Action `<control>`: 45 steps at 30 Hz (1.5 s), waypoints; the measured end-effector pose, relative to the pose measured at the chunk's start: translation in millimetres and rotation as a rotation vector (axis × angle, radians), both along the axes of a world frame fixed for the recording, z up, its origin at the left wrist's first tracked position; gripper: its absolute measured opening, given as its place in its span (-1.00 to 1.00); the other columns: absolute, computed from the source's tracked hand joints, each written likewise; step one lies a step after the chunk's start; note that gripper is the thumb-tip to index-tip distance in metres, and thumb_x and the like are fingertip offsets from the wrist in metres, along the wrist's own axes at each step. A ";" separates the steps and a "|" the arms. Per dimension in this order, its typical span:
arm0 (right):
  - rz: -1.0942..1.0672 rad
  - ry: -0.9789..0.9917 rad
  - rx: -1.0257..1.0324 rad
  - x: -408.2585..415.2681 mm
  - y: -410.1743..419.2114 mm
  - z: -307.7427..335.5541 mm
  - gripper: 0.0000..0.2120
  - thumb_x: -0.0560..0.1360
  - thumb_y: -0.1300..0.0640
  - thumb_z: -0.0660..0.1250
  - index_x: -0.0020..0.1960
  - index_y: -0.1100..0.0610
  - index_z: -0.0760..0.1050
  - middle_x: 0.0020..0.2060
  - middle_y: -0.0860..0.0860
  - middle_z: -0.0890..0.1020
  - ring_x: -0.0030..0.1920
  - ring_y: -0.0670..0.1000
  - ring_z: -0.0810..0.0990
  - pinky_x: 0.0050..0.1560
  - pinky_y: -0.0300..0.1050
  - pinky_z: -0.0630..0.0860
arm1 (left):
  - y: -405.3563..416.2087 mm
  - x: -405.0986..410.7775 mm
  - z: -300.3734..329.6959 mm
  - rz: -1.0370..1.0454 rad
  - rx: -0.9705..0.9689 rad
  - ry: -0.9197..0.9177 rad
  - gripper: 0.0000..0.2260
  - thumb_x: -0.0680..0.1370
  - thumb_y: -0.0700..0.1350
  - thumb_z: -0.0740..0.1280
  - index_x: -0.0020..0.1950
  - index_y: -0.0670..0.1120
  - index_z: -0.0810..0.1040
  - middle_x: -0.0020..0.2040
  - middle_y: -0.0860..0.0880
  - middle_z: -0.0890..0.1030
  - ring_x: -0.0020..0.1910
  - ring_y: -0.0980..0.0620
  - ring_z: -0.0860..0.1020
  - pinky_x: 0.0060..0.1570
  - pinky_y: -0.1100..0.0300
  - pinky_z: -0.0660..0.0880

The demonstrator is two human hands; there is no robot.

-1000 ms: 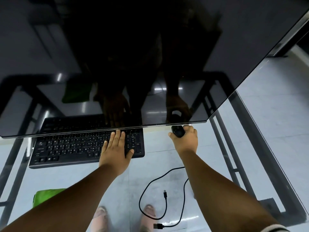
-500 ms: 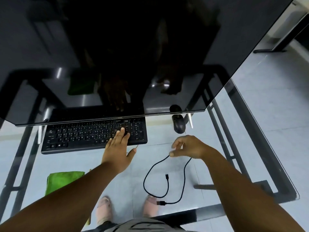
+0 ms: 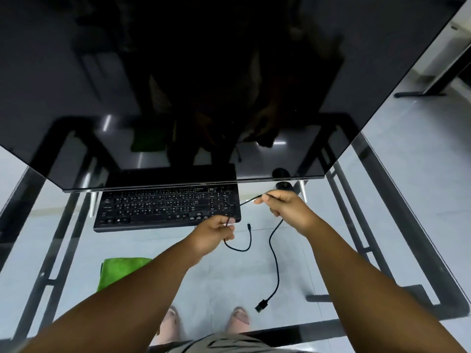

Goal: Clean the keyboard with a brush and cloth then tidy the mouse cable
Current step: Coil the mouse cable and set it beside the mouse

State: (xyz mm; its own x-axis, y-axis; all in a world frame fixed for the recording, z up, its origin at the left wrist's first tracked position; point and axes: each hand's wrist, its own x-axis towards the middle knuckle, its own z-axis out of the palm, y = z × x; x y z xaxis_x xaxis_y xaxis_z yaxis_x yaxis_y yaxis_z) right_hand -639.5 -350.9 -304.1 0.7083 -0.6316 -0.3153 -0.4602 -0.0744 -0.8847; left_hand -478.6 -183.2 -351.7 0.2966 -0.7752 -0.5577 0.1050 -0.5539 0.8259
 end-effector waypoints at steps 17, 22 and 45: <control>-0.041 0.139 -0.129 40.6 0.1 -28.7 -0.76 0.47 -0.02 0.42 0.12 -0.18 0.55 0.08 -0.23 0.60 0.18 -0.13 0.53 0.20 -0.17 0.43 | 27.0 53.7 56.3 0.159 -0.107 0.276 -0.76 0.66 -0.03 0.14 -0.09 -0.13 0.46 -0.45 -0.02 0.26 -0.48 0.06 0.26 -0.39 0.21 0.31; 0.213 0.247 -0.396 61.7 17.9 -23.8 -0.62 0.48 -0.10 0.39 0.28 -0.19 0.46 0.22 -0.23 0.51 0.33 -0.09 0.39 0.40 0.06 0.29 | 17.5 49.8 68.7 0.234 -0.129 0.415 -0.70 0.65 0.04 0.14 -0.22 -0.07 0.39 -0.47 0.02 0.20 -0.50 0.09 0.15 -0.45 0.24 0.10; 0.273 0.219 -0.194 68.1 23.3 -31.0 -0.82 0.58 -0.01 0.27 -0.10 -0.05 0.63 -0.36 -0.03 0.64 -0.24 -0.05 0.58 -0.09 -0.12 0.49 | 12.1 63.8 82.9 0.841 -0.369 0.836 -0.72 0.66 -0.05 0.11 0.17 -0.15 0.53 -0.49 0.06 0.23 -0.55 0.14 0.21 -0.54 0.30 0.15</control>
State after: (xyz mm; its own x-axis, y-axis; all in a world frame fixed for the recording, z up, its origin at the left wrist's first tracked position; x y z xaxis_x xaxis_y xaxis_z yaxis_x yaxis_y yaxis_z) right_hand -571.4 -327.6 -335.1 0.7878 -0.4919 -0.3707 -0.5764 -0.3765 -0.7252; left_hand -414.8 -171.1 -268.8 0.4361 -0.6673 -0.6037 0.8838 0.1913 0.4270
